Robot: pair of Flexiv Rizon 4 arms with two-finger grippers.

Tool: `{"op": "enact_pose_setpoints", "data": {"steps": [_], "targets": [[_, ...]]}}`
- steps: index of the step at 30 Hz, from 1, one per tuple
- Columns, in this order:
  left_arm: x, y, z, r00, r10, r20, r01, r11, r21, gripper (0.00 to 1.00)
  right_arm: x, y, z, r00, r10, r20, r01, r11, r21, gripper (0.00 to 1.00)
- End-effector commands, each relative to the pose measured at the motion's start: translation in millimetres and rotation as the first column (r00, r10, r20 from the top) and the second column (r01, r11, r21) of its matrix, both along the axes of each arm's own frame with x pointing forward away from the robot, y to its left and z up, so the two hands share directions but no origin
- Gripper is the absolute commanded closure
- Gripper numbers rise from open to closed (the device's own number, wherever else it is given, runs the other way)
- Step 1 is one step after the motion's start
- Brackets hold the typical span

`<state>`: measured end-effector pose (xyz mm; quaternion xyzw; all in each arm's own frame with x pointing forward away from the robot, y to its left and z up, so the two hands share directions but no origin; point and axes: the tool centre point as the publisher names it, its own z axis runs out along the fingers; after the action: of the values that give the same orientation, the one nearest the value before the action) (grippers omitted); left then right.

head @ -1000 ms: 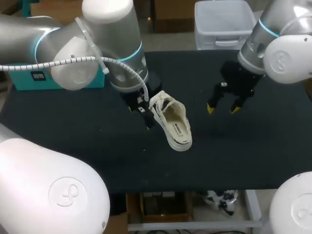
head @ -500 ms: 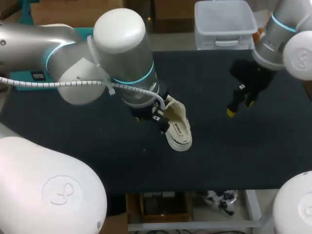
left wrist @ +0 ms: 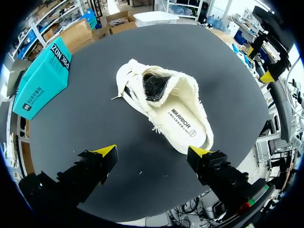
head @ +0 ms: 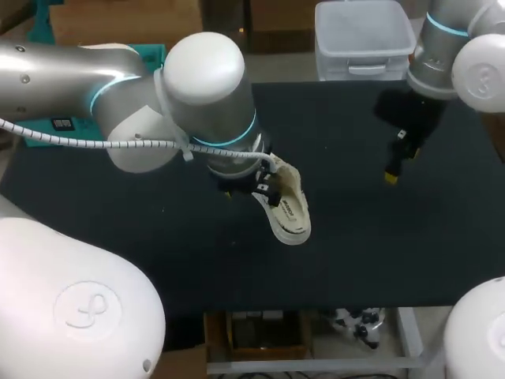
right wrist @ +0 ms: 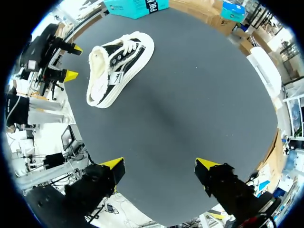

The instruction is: Open the shoe tongue, take the insole out of the shoe, put the insole back into the shoe, and pack the shoe into the shoebox

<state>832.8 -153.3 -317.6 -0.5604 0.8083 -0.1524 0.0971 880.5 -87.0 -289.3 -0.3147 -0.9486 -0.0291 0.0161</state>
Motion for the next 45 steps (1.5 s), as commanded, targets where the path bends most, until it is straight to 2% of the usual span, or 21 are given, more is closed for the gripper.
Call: {"op": "enact_pose_setpoints", "data": {"steps": [1,6,9,13,17,23,25,30,32,34,40,45], "targets": [[6.5,-1,-11.6,1.0,0.03,0.006,-0.03,0.999,-0.04,0.0,-3.7,-16,3,0.998,0.058,0.028,-0.058,0.998,0.002,0.0],[16.8,-5,-12.0,0.994,0.11,0.004,-0.109,0.99,-0.091,0.0,2.2,-28,8,0.986,0.163,0.042,-0.161,0.986,-0.036,0.0],[22.6,-9,-11.8,0.988,0.153,0.004,-0.151,0.983,-0.105,0.15,6.9,-31,9,0.975,0.219,0.029,-0.217,0.974,-0.061,0.0],[28.4,-16,-13.1,0.981,0.195,-0.015,-0.195,0.973,-0.125,0.19,12.1,-39,7,0.959,0.284,0.021,-0.281,0.956,-0.081,0.0],[34.2,-24,-18.0,0.972,0.235,-0.015,-0.235,0.966,-0.106,0.28,17.0,-44,5,0.944,0.331,0.006,-0.329,0.94,-0.095,0.0],[46.3,-28,-23.2,0.957,0.286,-0.036,-0.288,0.951,-0.112,0.35,18.9,-54,2,0.915,0.402,0.021,-0.398,0.912,-0.099,0.0],[50.2,-29,-25.0,0.954,0.297,-0.046,-0.3,0.947,-0.118,0.4,19.5,-58,1,0.912,0.41,0.025,-0.407,0.909,-0.095,0.0],[57.1,-26,-25.1,0.941,0.335,-0.05,-0.339,0.929,-0.147,0.61,20.7,-62,0,0.89,0.454,0.036,-0.45,0.888,-0.094,0.0],[59.3,-25,-26.4,0.935,0.351,-0.047,-0.354,0.925,-0.141,0.78,20.9,-63,-1,0.874,0.483,0.052,-0.478,0.874,-0.092,0.0],[61.2,-25,-28.2,0.933,0.356,-0.052,-0.36,0.922,-0.143,1.0,21.0,-62,-3,0.865,0.498,0.057,-0.493,0.866,-0.086,0.0],[60.9,-22,-30.3,0.932,0.353,-0.075,-0.361,0.92,-0.152,1.0,20.9,-59,-5,0.845,0.533,0.034,-0.53,0.844,-0.083,0.0],[55.3,-23,-21.4,0.955,0.283,-0.088,-0.294,0.94,-0.174,1.0,17.8,-55,-3,0.811,0.583,0.05,-0.579,0.812,-0.073,0.0]]}}
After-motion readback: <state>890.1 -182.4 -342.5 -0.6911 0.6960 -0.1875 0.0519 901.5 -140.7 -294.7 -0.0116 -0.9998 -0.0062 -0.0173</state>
